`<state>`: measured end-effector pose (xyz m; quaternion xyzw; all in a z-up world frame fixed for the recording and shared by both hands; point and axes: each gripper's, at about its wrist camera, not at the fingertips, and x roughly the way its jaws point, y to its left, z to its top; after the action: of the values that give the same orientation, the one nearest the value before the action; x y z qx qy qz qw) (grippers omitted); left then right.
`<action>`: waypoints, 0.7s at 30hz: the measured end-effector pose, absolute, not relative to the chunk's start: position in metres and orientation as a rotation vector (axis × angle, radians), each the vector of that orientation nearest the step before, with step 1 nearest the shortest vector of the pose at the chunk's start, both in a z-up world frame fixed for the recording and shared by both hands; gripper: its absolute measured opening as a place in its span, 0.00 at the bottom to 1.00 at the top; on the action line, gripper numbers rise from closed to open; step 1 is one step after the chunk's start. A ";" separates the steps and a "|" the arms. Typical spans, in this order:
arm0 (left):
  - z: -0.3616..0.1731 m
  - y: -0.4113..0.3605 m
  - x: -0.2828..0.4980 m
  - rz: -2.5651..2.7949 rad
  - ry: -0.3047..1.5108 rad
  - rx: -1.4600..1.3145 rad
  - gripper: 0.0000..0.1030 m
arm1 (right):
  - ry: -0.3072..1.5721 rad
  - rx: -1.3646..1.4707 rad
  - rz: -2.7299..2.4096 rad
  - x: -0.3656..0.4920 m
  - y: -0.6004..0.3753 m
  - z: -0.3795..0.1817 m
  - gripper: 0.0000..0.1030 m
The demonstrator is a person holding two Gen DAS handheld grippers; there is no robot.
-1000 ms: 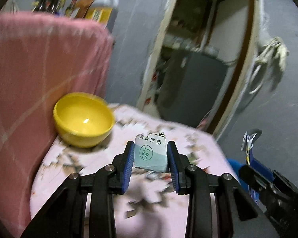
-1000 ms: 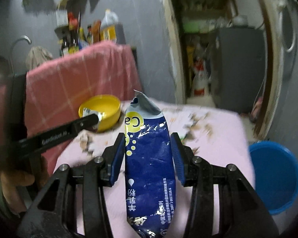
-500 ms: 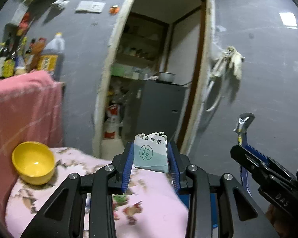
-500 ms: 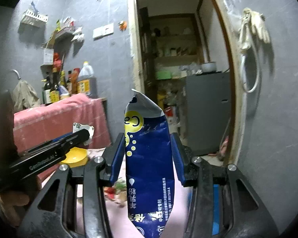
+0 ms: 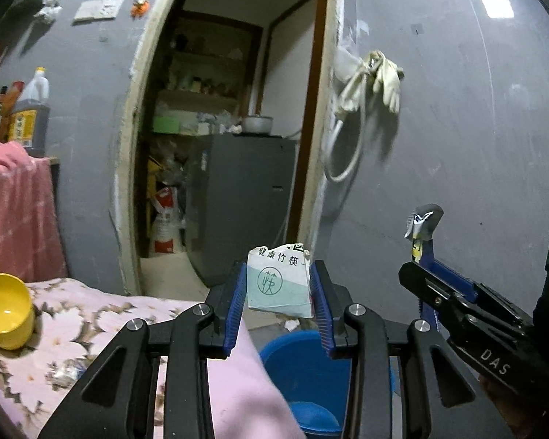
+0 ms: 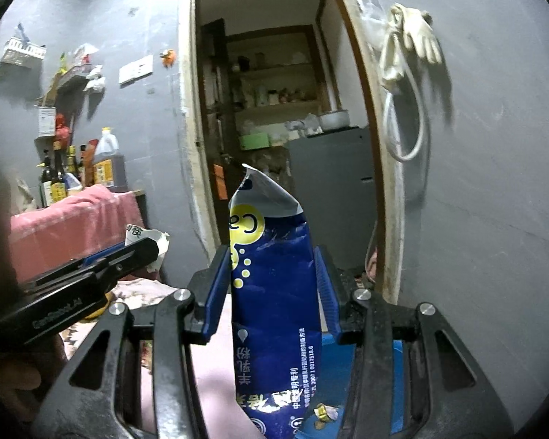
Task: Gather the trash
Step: 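Carry the white-green box and blue packet over the blue basin, then open the left tool to drop the box into the basin while the right tool releases the packet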
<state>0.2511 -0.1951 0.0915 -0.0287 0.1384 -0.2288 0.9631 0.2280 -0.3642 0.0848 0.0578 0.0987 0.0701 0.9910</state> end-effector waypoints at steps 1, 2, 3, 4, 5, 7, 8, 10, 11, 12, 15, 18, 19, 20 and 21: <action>0.088 -0.202 0.255 -0.469 0.294 -0.051 0.31 | 0.207 0.120 0.134 0.231 -0.369 0.081 0.51; 0.085 -0.207 0.258 -0.473 0.304 -0.045 0.31 | 0.218 0.125 0.129 0.233 -0.375 0.077 0.51; 0.081 -0.212 0.262 -0.478 0.317 -0.039 0.31 | 0.224 0.128 0.125 0.235 -0.378 0.074 0.51; 0.078 -0.218 0.263 -0.481 0.326 -0.034 0.31 | 0.234 0.133 0.121 0.238 -0.382 0.070 0.51; 0.074 -0.223 0.267 -0.485 0.340 -0.028 0.31 | 0.245 0.139 0.117 0.241 -0.386 0.065 0.51; 0.066 -0.233 0.274 -0.493 0.368 -0.016 0.31 | 0.263 0.148 0.110 0.246 -0.393 0.057 0.51; 0.062 -0.237 0.277 -0.496 0.383 -0.010 0.31 | 0.270 0.152 0.107 0.248 -0.396 0.054 0.51; 0.053 -0.243 0.281 -0.500 0.408 0.001 0.31 | 0.290 0.161 0.100 0.253 -0.402 0.045 0.51; 0.049 -0.248 0.285 -0.503 0.425 0.010 0.31 | 0.300 0.166 0.095 0.255 -0.405 0.040 0.51; 0.044 -0.251 0.288 -0.506 0.438 0.015 0.31 | 0.307 0.169 0.092 0.257 -0.408 0.036 0.51; 0.030 -0.262 0.295 -0.515 0.481 0.035 0.31 | 0.333 0.180 0.081 0.262 -0.415 0.024 0.51; 0.016 -0.272 0.304 -0.518 0.521 0.056 0.31 | 0.360 0.193 0.070 0.268 -0.422 0.012 0.51; 0.012 -0.274 0.306 -0.518 0.531 0.059 0.31 | 0.367 0.197 0.067 0.270 -0.424 0.009 0.51; 0.007 -0.276 0.309 -0.518 0.546 0.062 0.31 | 0.373 0.200 0.064 0.272 -0.426 0.006 0.51; 0.003 -0.277 0.311 -0.518 0.557 0.063 0.31 | 0.382 0.205 0.061 0.274 -0.428 0.002 0.51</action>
<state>0.3112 -0.2768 0.0031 0.0308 0.2720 -0.2526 0.9280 0.2738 -0.4278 0.0020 0.1015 0.1897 0.0305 0.9761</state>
